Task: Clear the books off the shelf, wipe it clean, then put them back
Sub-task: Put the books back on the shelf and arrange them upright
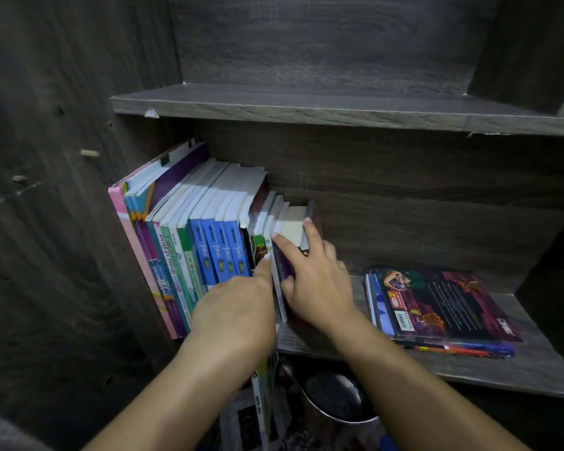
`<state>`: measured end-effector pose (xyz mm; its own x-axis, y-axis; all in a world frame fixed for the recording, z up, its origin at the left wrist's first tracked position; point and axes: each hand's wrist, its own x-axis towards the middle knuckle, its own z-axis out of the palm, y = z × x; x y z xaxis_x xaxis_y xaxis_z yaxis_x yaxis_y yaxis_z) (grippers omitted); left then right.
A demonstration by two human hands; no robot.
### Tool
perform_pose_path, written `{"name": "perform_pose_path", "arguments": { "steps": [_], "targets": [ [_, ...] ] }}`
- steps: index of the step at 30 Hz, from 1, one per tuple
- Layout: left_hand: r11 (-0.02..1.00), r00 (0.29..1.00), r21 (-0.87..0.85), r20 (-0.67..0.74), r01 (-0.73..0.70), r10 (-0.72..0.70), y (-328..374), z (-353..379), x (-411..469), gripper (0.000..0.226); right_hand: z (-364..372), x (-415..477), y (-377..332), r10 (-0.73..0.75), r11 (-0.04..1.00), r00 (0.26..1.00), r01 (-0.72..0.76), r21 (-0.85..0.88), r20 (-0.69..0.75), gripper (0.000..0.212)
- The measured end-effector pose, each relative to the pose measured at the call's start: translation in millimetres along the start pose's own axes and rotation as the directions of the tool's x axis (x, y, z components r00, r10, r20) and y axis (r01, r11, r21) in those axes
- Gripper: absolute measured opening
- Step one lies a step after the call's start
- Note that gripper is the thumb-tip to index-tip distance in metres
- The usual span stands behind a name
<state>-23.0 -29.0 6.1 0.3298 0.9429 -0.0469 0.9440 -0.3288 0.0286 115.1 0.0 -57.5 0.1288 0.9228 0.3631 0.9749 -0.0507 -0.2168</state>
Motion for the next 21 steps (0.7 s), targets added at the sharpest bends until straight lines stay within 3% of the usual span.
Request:
{"name": "perform_pose_path", "arguments": {
  "steps": [8,14,21],
  "targets": [
    [0.999,0.998,-0.010,-0.037,-0.047,0.047,-4.6,1.1,0.2,0.085,-7.0,5.9,1.8,0.153,0.976,0.982,-0.133,0.173,-0.110,0.035],
    [0.992,0.990,-0.020,-0.069,-0.123,0.121,-2.2,4.4,0.1,0.085,-6.0,3.9,17.9,0.270,0.926,0.935,-0.187,0.327,-0.229,0.021],
    [0.999,0.948,-0.026,-0.317,-0.046,0.036,8.2,0.5,16.9,0.081,-8.4,-0.2,33.0,0.295,0.904,0.923,-0.185,0.386,-0.248,0.016]
  ]
}}
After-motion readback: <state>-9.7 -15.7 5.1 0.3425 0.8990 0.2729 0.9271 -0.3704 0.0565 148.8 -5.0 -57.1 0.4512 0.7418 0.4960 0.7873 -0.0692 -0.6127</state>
